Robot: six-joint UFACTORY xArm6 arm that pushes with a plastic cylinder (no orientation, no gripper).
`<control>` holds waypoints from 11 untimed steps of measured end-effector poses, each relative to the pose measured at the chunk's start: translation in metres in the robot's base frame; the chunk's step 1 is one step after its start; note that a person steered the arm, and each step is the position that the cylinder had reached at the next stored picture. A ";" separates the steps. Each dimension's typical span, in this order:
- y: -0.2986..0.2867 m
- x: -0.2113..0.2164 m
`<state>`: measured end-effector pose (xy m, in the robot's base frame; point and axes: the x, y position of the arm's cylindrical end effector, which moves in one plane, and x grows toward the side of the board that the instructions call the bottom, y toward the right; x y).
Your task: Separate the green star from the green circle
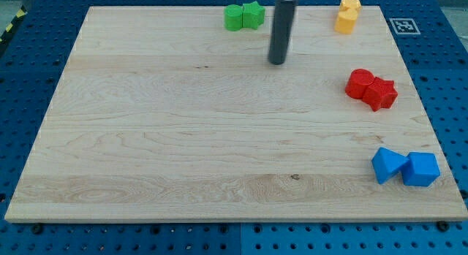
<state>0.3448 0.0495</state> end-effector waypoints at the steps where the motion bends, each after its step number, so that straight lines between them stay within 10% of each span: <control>1: -0.037 -0.005; 6: -0.113 -0.110; 11: -0.025 -0.122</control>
